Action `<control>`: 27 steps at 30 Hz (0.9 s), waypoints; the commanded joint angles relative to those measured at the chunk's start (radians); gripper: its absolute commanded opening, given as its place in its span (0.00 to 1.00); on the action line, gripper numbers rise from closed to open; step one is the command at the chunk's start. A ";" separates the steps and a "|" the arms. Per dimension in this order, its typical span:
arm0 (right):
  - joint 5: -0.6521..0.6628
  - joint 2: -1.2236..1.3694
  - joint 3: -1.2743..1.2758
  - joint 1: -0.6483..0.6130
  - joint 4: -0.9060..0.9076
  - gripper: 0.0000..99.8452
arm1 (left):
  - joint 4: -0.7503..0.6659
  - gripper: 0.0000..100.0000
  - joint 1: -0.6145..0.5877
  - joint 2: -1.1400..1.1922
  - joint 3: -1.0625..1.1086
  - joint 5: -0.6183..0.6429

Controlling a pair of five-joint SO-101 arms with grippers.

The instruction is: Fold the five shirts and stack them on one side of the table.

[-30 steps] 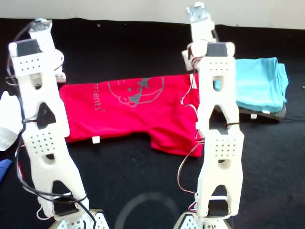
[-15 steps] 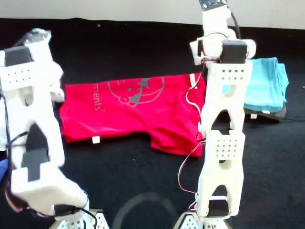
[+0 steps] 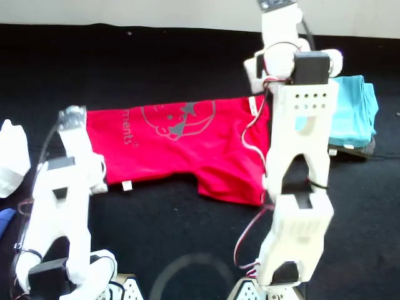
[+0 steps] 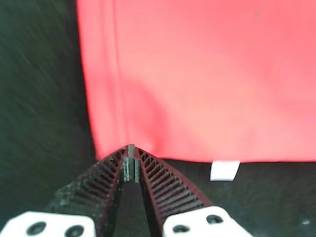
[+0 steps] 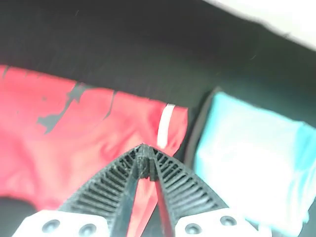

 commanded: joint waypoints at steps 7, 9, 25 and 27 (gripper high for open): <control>0.002 -0.358 0.618 -0.170 -0.013 0.01 | -0.078 0.01 0.013 -0.035 0.058 0.005; 0.002 -0.395 0.730 -0.214 -0.051 0.01 | -0.110 0.01 0.013 -0.035 0.085 0.005; 0.009 -0.433 1.491 -0.303 -0.490 0.14 | -0.189 0.01 0.019 -0.035 0.131 0.003; 0.009 -0.433 1.508 -0.303 -0.498 0.14 | -0.189 0.01 0.019 -0.035 0.131 0.003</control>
